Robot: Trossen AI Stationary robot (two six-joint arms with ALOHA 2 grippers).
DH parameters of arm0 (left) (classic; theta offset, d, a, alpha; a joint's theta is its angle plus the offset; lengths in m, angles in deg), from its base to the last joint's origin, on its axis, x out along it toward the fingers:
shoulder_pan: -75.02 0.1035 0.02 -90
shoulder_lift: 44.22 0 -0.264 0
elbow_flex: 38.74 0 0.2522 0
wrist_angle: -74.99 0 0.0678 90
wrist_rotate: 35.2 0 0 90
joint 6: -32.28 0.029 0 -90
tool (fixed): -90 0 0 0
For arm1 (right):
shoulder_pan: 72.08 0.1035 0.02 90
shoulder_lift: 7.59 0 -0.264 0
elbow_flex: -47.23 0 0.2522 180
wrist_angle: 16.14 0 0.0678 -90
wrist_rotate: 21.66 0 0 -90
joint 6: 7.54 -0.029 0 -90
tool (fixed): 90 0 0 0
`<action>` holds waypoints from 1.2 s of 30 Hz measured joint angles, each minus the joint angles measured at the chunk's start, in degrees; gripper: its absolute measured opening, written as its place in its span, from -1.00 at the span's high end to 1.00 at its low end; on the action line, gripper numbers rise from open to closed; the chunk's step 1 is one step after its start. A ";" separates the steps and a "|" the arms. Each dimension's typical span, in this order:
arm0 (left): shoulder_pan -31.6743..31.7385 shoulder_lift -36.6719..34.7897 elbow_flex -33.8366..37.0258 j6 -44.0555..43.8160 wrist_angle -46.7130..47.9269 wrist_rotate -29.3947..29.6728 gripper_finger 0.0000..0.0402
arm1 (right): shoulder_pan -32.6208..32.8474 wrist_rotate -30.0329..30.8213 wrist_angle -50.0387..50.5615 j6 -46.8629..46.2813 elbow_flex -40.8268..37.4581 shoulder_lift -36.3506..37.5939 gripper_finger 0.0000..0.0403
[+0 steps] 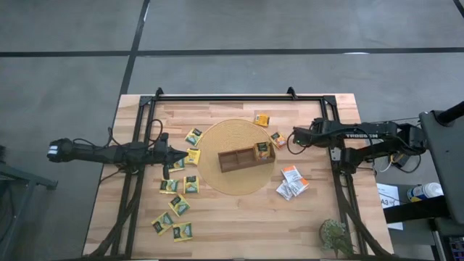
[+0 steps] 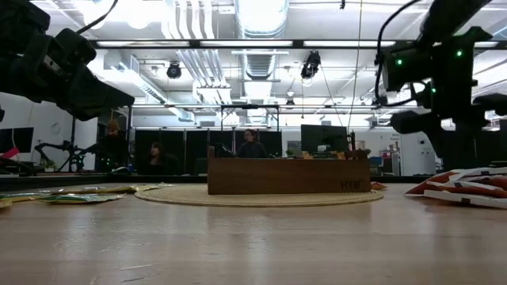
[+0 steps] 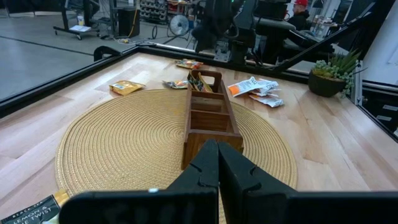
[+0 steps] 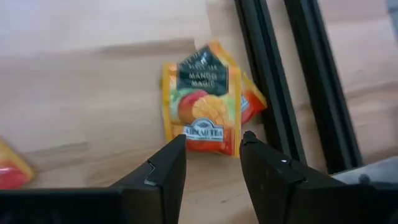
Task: Pick & Place Tea
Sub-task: Put the orange tea bag into the right section of the wooden organizer
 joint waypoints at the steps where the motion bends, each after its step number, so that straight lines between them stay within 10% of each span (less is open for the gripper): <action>1: 0.02 0.00 0.02 -0.01 0.00 0.00 1.00 | -0.61 -0.70 -1.25 0.80 -0.75 0.00 0.26; 19: 0.00 0.02 0.02 -0.02 0.00 0.00 1.00 | -12.71 -6.63 -20.14 11.70 -11.49 0.07 0.06; 36: 0.02 0.00 0.00 0.00 0.00 0.00 1.00 | -14.01 -7.36 -19.69 18.98 -10.88 -0.07 0.87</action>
